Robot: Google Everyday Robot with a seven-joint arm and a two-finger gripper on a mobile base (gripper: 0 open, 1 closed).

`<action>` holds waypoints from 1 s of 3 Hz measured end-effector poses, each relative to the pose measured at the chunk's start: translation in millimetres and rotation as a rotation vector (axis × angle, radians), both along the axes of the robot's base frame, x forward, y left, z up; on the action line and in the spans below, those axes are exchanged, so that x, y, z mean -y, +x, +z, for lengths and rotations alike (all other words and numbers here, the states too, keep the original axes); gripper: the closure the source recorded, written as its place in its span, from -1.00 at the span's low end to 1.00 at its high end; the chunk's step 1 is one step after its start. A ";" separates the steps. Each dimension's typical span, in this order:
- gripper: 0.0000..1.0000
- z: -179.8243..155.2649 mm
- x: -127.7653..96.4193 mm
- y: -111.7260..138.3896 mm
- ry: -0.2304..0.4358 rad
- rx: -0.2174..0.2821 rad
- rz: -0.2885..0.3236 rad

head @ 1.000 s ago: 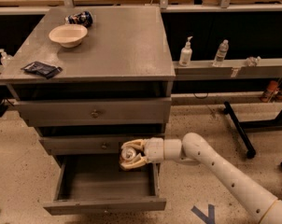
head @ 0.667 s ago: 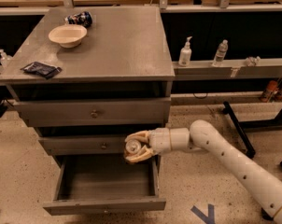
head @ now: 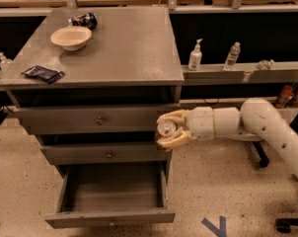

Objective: Pick orange can from bottom drawer and place on counter

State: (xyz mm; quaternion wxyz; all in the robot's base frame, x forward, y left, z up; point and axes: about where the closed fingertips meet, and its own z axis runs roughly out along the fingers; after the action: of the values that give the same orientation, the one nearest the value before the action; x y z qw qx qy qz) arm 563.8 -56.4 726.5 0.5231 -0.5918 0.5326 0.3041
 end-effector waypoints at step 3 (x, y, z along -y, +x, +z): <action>1.00 160.6 67.6 45.5 0.027 0.004 -0.192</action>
Offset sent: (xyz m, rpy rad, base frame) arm 0.0483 -0.0967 0.1887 0.0144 -0.0390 -0.2319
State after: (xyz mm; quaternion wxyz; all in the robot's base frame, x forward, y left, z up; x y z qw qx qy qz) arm 609.3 -123.9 887.1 0.5587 -0.5318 0.5816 0.2584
